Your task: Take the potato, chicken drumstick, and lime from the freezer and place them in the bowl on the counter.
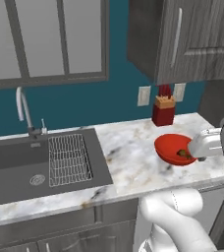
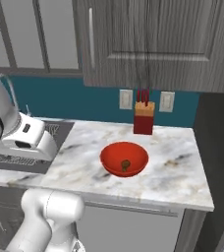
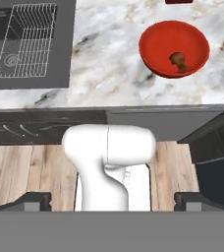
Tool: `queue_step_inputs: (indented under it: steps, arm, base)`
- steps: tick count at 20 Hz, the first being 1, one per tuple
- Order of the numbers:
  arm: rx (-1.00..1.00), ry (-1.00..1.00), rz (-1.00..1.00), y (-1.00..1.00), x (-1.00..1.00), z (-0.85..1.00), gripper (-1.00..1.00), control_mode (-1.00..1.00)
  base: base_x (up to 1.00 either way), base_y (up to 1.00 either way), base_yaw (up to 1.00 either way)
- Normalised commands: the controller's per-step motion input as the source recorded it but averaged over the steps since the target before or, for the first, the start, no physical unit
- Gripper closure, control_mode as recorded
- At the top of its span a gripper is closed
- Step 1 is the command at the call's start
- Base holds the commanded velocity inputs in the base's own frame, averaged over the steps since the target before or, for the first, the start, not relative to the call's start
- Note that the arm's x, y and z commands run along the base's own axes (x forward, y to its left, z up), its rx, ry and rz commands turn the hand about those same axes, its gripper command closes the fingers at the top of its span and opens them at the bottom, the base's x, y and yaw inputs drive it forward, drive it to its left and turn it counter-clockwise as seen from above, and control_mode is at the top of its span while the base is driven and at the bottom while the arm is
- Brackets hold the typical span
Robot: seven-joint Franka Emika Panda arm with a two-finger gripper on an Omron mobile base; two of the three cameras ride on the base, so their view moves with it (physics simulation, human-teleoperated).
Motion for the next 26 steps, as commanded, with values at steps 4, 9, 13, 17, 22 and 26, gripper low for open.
queue_step_inputs:
  steps: [4, 9, 13, 17, 22, 26]
  arm:
    - [0.0, 0.0, 0.0, 0.0, 0.0, 0.0, -1.0, 1.0]
    - [0.0, 0.0, 0.0, 0.0, 0.0, 0.0, -1.0, 1.0]
    - [0.0, 0.0, 0.0, 0.0, 0.0, 0.0, -1.0, 1.0]
    - [0.0, 0.0, 0.0, 0.0, 0.0, 0.0, -1.0, 1.0]
    - [0.0, 0.0, 0.0, 0.0, 0.0, 0.0, -1.0, 1.0]
    - [0.0, 0.0, 0.0, 0.0, 0.0, 0.0, -1.0, 1.0]
  base:
    - [-0.61, 0.84, -0.47]
    - [-0.83, 0.15, -0.83]
    - [-0.69, 0.07, -0.83]
    - [-0.68, 0.05, -0.82]
    - [-0.67, 0.0, -0.79]
    - [-0.47, -0.03, -0.76]
